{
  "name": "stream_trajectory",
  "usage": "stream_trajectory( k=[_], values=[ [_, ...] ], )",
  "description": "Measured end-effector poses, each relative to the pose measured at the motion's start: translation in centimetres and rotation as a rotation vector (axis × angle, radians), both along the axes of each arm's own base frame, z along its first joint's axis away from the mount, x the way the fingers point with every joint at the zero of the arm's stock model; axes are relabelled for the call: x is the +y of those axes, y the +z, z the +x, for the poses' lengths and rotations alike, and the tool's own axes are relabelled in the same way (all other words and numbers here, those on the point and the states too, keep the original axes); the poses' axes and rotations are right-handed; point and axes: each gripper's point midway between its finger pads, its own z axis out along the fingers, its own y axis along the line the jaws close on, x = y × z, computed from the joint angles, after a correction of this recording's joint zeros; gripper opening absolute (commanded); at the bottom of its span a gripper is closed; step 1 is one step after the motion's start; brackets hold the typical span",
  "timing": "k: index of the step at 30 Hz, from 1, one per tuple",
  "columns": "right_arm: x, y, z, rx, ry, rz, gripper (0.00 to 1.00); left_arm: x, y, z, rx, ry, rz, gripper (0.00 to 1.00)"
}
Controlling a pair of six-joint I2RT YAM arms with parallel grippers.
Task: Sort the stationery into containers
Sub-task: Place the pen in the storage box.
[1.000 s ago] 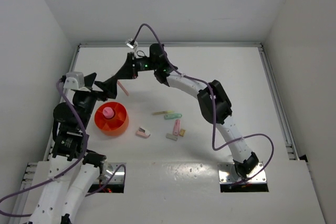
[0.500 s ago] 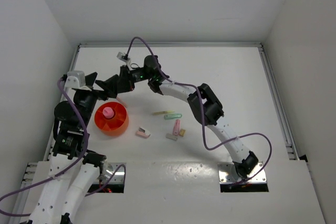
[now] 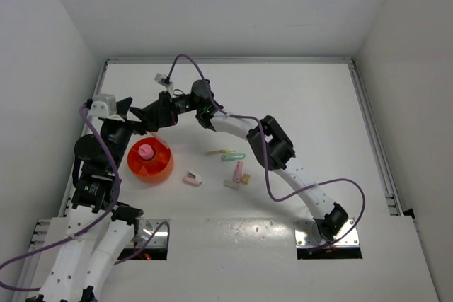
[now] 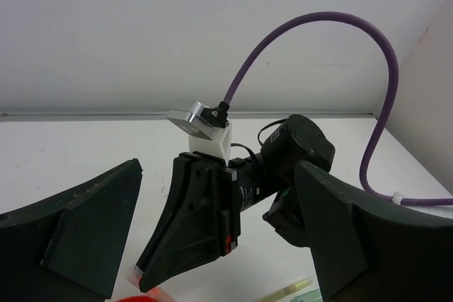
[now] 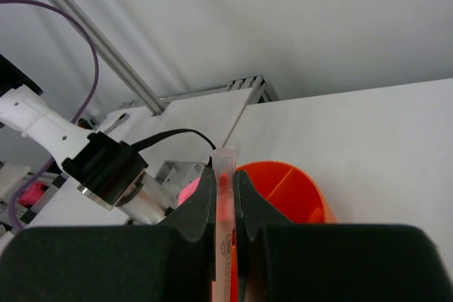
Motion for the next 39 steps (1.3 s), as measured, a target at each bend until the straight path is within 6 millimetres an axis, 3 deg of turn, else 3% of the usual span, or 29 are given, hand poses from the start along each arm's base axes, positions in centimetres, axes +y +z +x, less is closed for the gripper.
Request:
stream_trajectory(
  k=[9,17,24,27,37,39],
  values=[
    [0.9,0.3,-0.9,0.008,0.001,0.014,0.02,0.0,-0.1,0.1,0.002,0.0,0.0,0.94],
    [1.5,-2.0,-1.0,0.032,-0.003,-0.007,0.08,0.0,-0.1,0.1,0.002,0.0,0.001,0.94],
    [1.5,-2.2,-1.0,0.032,-0.002,-0.008,0.27,0.0,-0.1,0.1,0.002,0.0,0.001,0.94],
    [1.5,-2.2,-1.0,0.031,-0.001,-0.008,0.3,0.0,-0.1,0.1,0.002,0.0,0.001,0.94],
    [1.1,-2.5,-0.6,0.032,-0.003,-0.016,0.33,0.0,0.0,0.0,0.001,0.001,0.001,0.94],
    [0.6,-2.6,-0.3,0.044,-0.011,-0.037,0.26,0.0,0.0,0.0,0.001,0.001,0.001,0.94]
  ],
)
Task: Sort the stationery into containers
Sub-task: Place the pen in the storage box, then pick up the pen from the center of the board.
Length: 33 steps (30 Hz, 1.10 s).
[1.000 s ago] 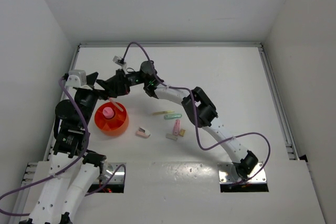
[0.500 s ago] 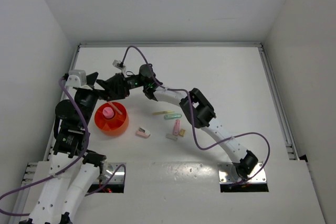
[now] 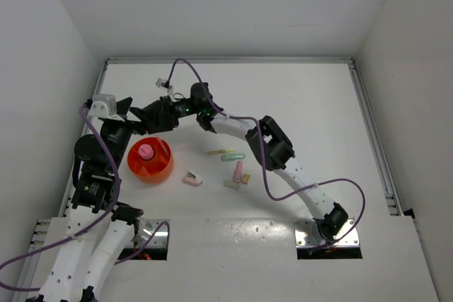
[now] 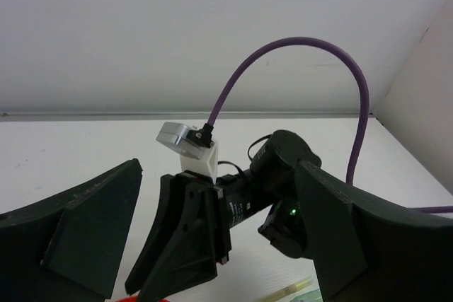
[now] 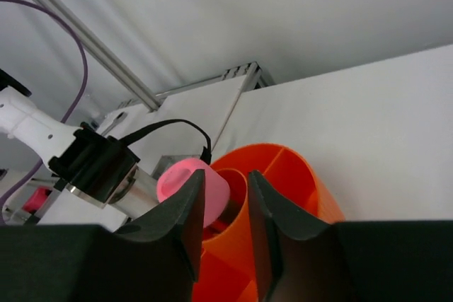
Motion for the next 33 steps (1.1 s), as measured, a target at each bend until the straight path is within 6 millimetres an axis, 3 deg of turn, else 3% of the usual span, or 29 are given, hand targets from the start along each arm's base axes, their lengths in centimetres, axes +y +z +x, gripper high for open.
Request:
stream_trajectory(
  k=[2,4,5,7,8,10,11,12,13,14,16,17,20,21,23,24,25,26,27,29,31,33],
  values=[
    [-0.8,0.2,1.1,0.011,-0.026,-0.03,0.16,0.0,0.0,0.0,0.0,0.0,0.0,0.92],
    [-2.2,0.8,3.2,0.027,-0.078,-0.08,0.12,0.0,0.0,0.0,0.0,0.0,0.0,0.86],
    [-3.1,1.3,4.7,0.026,-0.119,-0.106,0.09,0.0,0.0,0.0,0.0,-0.001,0.001,0.65],
    [-5.6,2.3,8.3,-0.034,-0.235,-0.169,0.1,-0.1,0.0,0.0,0.001,-0.005,-0.008,0.34],
    [-6.9,2.6,9.7,-0.079,-0.294,-0.211,0.26,-0.1,0.0,0.0,0.001,-0.007,-0.006,0.15],
    [-10.6,3.3,13.1,-0.218,-0.437,-0.313,0.55,-0.2,0.0,0.0,0.0,-0.012,-0.001,0.12],
    [-12.6,3.5,14.2,-0.302,-0.499,-0.376,0.69,-0.3,0.0,-0.1,0.0,-0.015,-0.001,0.2],
    [-14.3,3.6,14.6,-0.364,-0.531,-0.432,0.71,-0.3,-0.1,0.0,0.002,-0.017,-0.001,0.35],
    [-15.9,3.5,14.5,-0.434,-0.548,-0.496,0.71,-0.3,-0.1,0.0,0.004,-0.017,0.005,0.53],
    [-17.3,3.2,14.0,-0.497,-0.543,-0.556,0.71,-0.3,-0.2,0.1,0.008,-0.018,0.007,0.8],
    [-19.2,1.8,12.1,-0.578,-0.484,-0.664,0.59,-0.6,-0.7,0.5,0.028,-0.029,0.004,0.88],
    [-20.2,0.4,10.6,-0.606,-0.428,-0.724,0.4,-0.8,-1.0,0.8,0.044,-0.038,0.003,0.9],
    [-22.0,-3.9,6.5,-0.625,-0.26,-0.853,0.17,-1.5,-2.3,1.7,0.101,-0.065,0.01,0.9],
    [-22.6,-5.3,5.2,-0.618,-0.21,-0.894,0.11,-1.6,-2.4,1.8,0.11,-0.074,0.013,0.8],
    [-23.6,-7.5,2.7,-0.602,-0.11,-0.968,0.09,-1.9,-2.7,2.1,0.132,-0.082,0.007,0.32],
    [-23.8,-8.2,2.1,-0.599,-0.083,-0.991,0.14,-1.9,-3.1,2.2,0.148,-0.082,0.005,0.06],
    [-23.8,-8.9,1.5,-0.603,-0.059,-1.014,0.19,-1.9,-3.4,2.2,0.157,-0.081,0.007,0.04],
    [-23.8,-9.4,1.2,-0.606,-0.041,-1.031,0.26,-1.8,-3.4,2.2,0.156,-0.077,0.014,0.04],
    [-23.7,-10.0,0.8,-0.612,-0.025,-1.048,0.36,-1.7,-3.3,2.1,0.151,-0.075,0.016,0.23],
    [-23.6,-11.0,0.3,-0.621,0.0,-1.077,0.43,-1.5,-3.0,1.9,0.138,-0.066,0.021,0.56],
    [-23.4,-11.8,0.0,-0.637,0.011,-1.105,0.46,-1.4,-2.8,1.8,0.133,-0.06,0.013,0.78],
    [-23.4,-12.3,-0.1,-0.655,0.006,-1.127,0.47,-1.3,-2.7,1.8,0.131,-0.055,0.01,0.79]
  ],
)
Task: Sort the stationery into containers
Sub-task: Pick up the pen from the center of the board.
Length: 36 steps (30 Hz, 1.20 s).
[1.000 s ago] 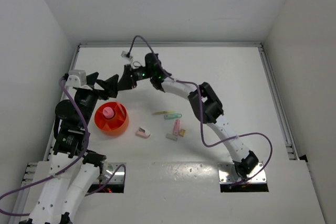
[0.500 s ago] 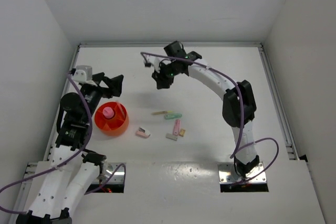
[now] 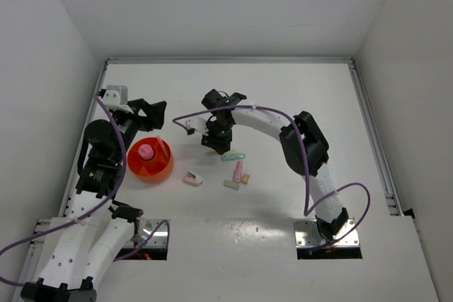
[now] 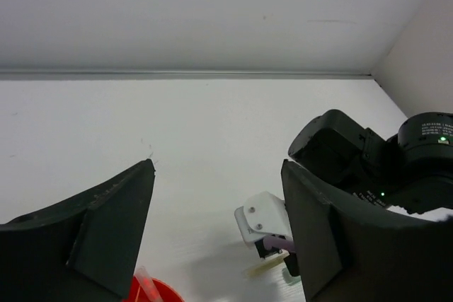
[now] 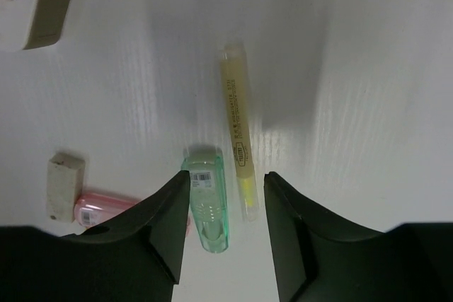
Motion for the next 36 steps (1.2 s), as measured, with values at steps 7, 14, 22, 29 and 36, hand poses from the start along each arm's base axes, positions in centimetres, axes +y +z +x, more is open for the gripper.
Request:
stream_trajectory(
  k=[7,14,22,29,36],
  values=[
    [0.5,-0.8,0.3,-0.051,-0.022,-0.041,0.47,0.1,0.0,0.0,0.002,0.009,-0.004,0.79],
    [1.4,-3.5,0.9,-0.052,-0.047,-0.089,0.47,0.2,0.0,0.0,0.002,0.012,-0.004,0.79],
    [2.7,-3.6,0.7,-0.064,-0.041,-0.082,0.47,0.3,0.0,0.0,0.001,0.015,-0.004,0.79],
    [4.1,-3.6,0.8,-0.059,-0.016,-0.09,0.36,0.3,0.1,-0.1,-0.001,0.016,-0.005,0.79],
    [3.9,-3.7,-0.1,-0.035,0.008,-0.116,0.06,0.3,0.2,-0.3,-0.007,0.016,-0.005,0.78]
  ],
)
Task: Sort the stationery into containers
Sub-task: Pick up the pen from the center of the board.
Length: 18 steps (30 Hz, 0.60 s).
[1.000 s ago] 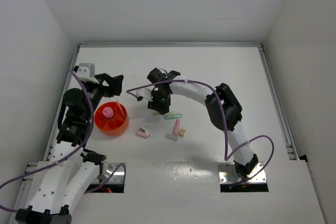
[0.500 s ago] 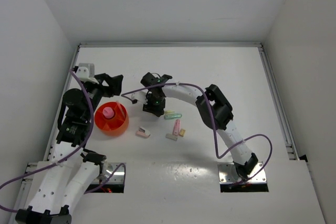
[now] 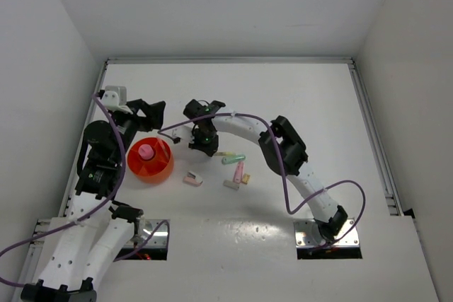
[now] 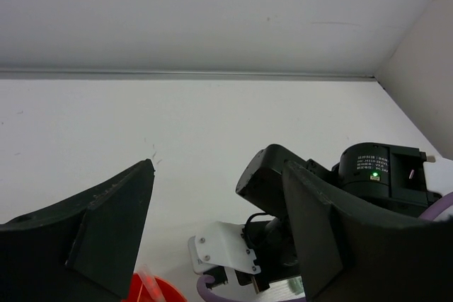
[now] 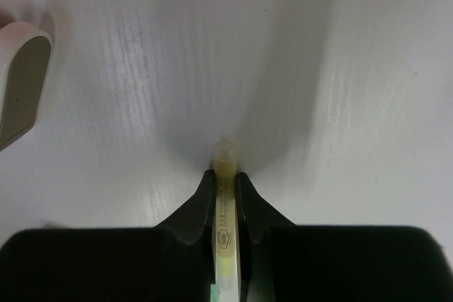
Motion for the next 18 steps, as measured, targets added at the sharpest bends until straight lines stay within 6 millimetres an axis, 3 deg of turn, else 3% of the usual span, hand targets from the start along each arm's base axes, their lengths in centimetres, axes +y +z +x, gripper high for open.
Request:
stream_trajectory(
  k=[6,10,14,18],
  values=[
    [0.1,0.1,0.7,-0.034,-0.013,-0.004,0.0,0.0,0.2,-0.2,-0.007,0.0,-0.001,0.78],
    [1.4,1.4,3.3,-0.148,-0.062,0.032,0.0,0.2,0.2,-0.1,-0.007,0.008,-0.002,0.78],
    [5.1,6.2,7.6,-0.296,-0.17,0.212,0.0,0.4,0.3,-0.1,-0.01,0.02,-0.004,0.78],
    [7.5,12.9,9.7,-0.369,-0.303,0.438,0.0,0.8,0.9,-0.4,-0.031,0.04,-0.014,0.78]
  ],
)
